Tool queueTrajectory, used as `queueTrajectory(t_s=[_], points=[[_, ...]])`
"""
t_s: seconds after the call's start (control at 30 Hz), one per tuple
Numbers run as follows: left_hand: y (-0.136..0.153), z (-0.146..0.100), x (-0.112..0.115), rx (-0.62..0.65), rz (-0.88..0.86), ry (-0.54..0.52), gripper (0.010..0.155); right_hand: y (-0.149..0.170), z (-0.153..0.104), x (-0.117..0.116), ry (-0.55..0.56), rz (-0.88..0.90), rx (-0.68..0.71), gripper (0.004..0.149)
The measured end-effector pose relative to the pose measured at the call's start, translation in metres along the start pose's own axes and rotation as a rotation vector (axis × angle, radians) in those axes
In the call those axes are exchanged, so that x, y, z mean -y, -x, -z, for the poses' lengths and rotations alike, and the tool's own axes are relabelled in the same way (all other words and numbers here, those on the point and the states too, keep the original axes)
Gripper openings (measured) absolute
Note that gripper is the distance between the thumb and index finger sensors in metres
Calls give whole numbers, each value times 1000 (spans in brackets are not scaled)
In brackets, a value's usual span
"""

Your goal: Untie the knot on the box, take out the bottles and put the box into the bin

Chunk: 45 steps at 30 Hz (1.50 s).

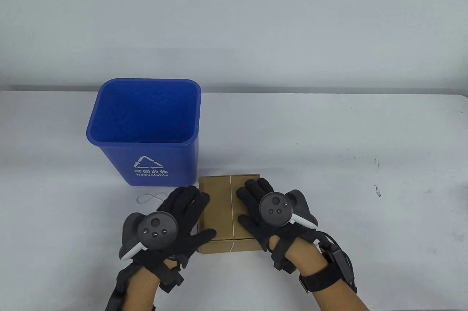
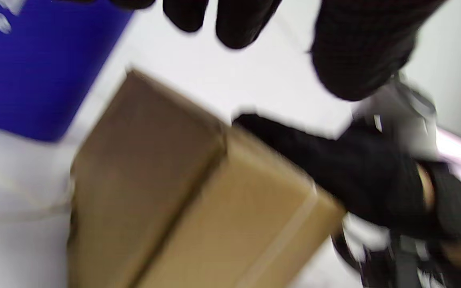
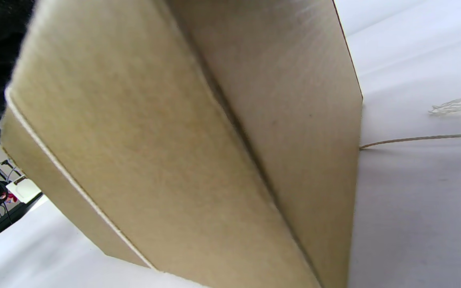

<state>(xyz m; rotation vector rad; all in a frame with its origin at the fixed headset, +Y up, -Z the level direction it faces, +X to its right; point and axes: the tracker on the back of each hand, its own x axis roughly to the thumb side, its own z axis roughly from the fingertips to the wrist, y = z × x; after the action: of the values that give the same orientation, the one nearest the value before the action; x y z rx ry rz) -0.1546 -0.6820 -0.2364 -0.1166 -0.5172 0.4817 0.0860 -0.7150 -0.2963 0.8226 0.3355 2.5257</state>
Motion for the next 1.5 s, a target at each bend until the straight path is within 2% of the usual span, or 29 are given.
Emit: queueTrajectory(t_s=[0.13,0.2,0.3,0.37,0.43,0.57,0.73,0.8,0.87,0.93,1.03,1.27,1.5], points=[[-5,15,28,-60,158,116,104,0,0,0,12,6,13,72],[1,21,41,-123,256,194,107,-2,0,1,90,-18,53,70],[8,22,43,-108,172,98,105,-12,-8,11,166,-20,94,66],[8,21,43,-117,157,101,104,-24,-15,18,171,-49,127,67],[7,21,42,-118,193,99,104,-34,-25,18,126,-76,131,70],[7,21,43,-127,161,74,104,-41,-40,-6,14,-185,6,83],[3,21,45,-221,190,83,107,-35,-25,-27,-16,-261,-59,91],[6,21,44,-219,135,58,107,-35,-27,-25,60,-290,-43,90],[6,21,43,-200,168,40,107,-33,-27,-27,60,-278,-37,89],[6,21,45,-188,211,28,106,-33,-27,-29,114,-291,-21,88],[8,19,47,-148,121,4,104,-34,-26,-31,160,-351,-17,88],[4,16,40,-118,78,-33,100,-33,-28,-24,206,-238,-3,81],[0,17,43,-118,102,-17,100,-29,-27,-25,225,-122,-22,74]])
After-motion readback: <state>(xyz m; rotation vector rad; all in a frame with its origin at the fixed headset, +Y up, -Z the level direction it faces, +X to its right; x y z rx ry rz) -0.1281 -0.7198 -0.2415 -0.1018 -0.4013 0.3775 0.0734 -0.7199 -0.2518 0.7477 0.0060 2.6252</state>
